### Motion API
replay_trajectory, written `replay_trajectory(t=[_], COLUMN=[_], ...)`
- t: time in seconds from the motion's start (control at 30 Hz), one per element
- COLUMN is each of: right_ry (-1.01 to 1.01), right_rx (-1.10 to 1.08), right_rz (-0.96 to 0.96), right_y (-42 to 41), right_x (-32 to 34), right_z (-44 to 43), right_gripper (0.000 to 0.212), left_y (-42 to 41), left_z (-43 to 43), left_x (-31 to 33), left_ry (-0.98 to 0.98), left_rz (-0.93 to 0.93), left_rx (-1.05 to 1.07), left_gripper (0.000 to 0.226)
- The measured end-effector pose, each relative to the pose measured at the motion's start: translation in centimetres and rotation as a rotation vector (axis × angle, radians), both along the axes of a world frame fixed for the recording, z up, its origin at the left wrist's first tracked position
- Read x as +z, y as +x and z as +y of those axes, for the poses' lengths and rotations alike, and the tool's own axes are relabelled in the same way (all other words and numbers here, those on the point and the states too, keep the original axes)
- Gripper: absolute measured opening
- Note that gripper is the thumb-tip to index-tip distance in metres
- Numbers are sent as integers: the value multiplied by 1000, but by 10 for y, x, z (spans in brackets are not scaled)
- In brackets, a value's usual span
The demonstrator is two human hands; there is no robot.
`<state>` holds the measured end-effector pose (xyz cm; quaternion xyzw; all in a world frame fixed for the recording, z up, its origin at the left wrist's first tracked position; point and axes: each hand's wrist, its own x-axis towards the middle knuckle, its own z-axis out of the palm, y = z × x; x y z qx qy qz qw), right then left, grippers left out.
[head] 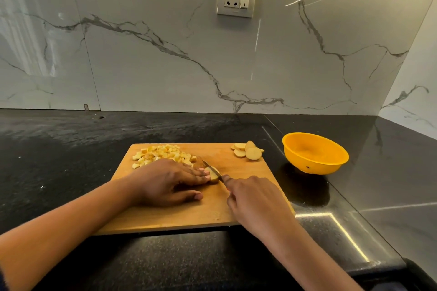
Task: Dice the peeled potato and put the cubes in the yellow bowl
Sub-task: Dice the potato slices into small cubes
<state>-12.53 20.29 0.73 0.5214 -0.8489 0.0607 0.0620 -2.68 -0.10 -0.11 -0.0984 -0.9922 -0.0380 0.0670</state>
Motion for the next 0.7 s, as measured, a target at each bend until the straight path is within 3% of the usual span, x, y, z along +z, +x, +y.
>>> replay_trajectory(t=[0.3,0.7], right_ry=[-49,-137], right_rx=[14,-17], right_rz=[22,-39], right_y=[19,21], right_x=[0,11], right_z=[48,74], right_gripper=[51,48], left_y=[-1,4], left_z=[-2,0], left_x=[-1,-6], left_ry=[-29,-13], left_rz=[-29,133], left_rx=[-4,-13], left_gripper=[65,57])
